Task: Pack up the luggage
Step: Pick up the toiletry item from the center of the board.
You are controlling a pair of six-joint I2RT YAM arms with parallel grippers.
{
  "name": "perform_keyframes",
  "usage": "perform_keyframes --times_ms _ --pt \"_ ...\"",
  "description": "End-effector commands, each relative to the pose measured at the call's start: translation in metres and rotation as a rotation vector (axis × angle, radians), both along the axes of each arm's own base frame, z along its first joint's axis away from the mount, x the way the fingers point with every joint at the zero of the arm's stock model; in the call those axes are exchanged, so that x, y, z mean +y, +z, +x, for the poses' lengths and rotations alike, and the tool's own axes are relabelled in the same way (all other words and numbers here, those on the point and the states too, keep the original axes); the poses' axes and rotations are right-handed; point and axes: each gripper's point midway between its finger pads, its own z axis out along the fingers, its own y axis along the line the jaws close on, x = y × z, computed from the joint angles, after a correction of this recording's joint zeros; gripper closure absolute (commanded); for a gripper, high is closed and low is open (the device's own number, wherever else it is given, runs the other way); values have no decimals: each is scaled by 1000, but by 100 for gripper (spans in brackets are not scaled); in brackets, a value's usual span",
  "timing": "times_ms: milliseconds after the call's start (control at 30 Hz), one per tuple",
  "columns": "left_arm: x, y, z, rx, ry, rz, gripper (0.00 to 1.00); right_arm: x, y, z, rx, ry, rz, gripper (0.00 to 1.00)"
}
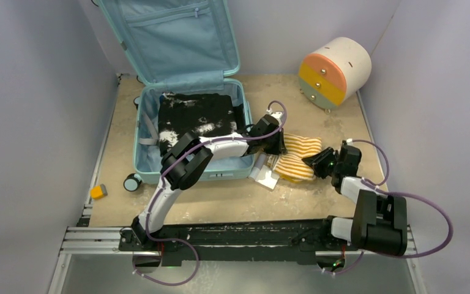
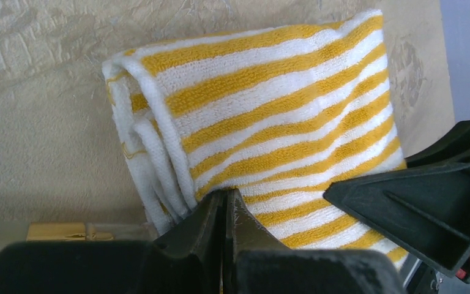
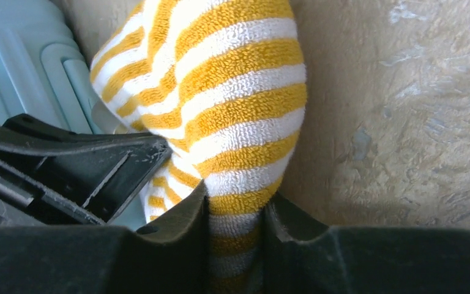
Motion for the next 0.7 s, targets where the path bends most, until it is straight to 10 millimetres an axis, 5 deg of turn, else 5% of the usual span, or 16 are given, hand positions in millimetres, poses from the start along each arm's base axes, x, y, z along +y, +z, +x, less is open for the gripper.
perform_keyframes --times_ms 0,100,267,433,667 --pt "27 -59 -8 62 12 168 100 1 -9 -20 42 30 -47 79" --pt "27 -50 -11 77 24 152 100 2 -8 -22 47 37 -45 98" --pt "24 10 -11 10 34 67 99 -5 2 -21 23 12 -87 100" --pt "26 74 -10 -77 26 7 75 -20 26 -20 -18 -41 -178 100" --pt "34 159 -17 -145 20 -71 54 -37 72 -15 -108 -97 -279 100"
